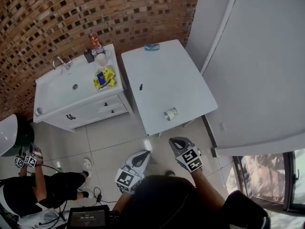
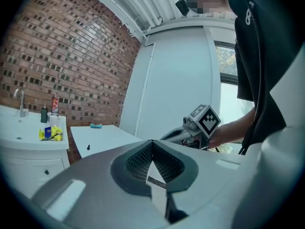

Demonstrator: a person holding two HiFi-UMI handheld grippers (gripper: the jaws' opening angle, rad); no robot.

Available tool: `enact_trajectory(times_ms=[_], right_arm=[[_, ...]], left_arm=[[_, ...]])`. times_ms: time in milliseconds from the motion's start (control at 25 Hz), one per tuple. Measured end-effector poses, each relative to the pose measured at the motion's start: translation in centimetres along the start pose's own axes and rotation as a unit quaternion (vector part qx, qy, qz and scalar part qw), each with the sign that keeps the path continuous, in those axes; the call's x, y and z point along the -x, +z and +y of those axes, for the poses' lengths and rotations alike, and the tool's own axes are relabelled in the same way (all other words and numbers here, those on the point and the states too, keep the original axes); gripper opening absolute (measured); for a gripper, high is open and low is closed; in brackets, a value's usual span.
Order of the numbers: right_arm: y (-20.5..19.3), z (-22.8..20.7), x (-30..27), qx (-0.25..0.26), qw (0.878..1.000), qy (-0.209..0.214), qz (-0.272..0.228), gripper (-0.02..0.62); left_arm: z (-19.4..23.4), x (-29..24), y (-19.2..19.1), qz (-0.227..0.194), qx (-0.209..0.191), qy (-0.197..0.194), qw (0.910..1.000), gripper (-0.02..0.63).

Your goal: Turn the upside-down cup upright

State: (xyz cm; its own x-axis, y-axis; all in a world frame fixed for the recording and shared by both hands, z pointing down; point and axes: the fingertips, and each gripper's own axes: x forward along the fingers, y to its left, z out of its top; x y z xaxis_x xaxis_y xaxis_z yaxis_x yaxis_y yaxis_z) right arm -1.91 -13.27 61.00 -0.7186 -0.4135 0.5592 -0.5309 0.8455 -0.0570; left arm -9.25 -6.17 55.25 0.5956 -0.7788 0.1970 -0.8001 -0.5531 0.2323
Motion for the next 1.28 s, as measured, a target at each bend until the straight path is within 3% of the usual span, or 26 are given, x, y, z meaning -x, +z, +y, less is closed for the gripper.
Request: enact_trajectory(times_ms=[200,520,960,1080,1280], right_arm=[[0.2,-1.9,-3.3,0.015,0.998,-0.047,0.043,-0.008],[-1.2,-4.6,-8.0,0.020,0.990,-0.108,0.092,0.021],[-2.2,-8.4,-12.2,0.035,0.980,-0.140,0.134,0.049],[-3.5,-9.5,-13.3,0.037,0.977,-0.141,0.153,0.088],[-5.9,-12.2,-14.5,0.014,0.973,-0.147,0.176,0.207]], left_arm=[[4.7,-0.9,2.1,-0.019,-0.002,-0.017,0.9997,0.015],[9.4,-0.9,2.0,-0.009,0.003,-0.037,0.9993,0.015],[12.9,0.1,1.8,-0.008,0.016,-0.014,0.9997,0.015],[13.3,0.2,1.5,-0.005,0.020,-0.005,0.9998,0.015],[13.8,0.1,1.6,0.003,0.024,0.005,0.9997,0.015]])
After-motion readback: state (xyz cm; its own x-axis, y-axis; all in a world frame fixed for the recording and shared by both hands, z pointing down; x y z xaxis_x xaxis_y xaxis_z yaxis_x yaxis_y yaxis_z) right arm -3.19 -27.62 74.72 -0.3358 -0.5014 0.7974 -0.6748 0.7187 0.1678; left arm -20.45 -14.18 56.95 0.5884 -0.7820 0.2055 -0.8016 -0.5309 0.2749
